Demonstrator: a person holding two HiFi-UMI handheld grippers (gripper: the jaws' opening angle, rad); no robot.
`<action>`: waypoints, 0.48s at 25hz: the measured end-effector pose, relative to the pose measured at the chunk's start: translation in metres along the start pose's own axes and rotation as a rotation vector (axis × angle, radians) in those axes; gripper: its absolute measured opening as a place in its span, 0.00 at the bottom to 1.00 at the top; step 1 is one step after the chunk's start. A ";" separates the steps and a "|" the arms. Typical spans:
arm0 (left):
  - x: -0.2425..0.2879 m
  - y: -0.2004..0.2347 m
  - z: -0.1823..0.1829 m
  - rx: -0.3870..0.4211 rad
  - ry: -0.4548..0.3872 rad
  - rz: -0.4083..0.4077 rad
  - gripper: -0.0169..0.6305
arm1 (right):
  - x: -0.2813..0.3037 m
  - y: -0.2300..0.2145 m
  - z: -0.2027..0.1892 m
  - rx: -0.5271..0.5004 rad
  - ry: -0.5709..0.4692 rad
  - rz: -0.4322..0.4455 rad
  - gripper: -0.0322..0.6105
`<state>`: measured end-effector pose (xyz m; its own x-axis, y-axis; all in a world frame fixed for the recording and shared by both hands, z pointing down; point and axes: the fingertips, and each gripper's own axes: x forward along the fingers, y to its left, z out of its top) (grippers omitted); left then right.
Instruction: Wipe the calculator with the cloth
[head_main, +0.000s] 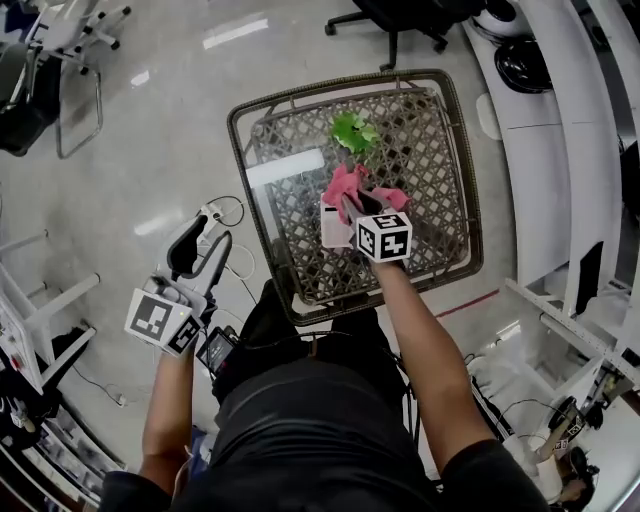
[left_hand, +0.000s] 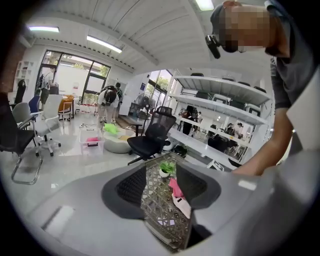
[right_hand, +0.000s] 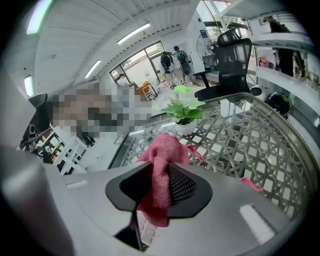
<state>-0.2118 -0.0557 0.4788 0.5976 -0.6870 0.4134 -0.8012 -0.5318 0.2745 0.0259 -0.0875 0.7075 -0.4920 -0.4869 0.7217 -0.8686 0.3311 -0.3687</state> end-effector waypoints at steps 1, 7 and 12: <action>-0.001 0.001 -0.001 -0.003 0.000 0.003 0.35 | 0.003 0.005 -0.001 -0.008 0.006 0.009 0.20; -0.011 0.008 -0.006 -0.015 -0.007 0.020 0.35 | 0.015 0.038 -0.017 -0.059 0.057 0.061 0.20; -0.014 0.009 -0.008 -0.016 -0.013 0.021 0.35 | 0.020 0.061 -0.041 -0.096 0.111 0.094 0.20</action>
<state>-0.2275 -0.0470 0.4824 0.5809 -0.7041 0.4084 -0.8139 -0.5090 0.2801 -0.0340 -0.0438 0.7231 -0.5566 -0.3597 0.7488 -0.8068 0.4489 -0.3841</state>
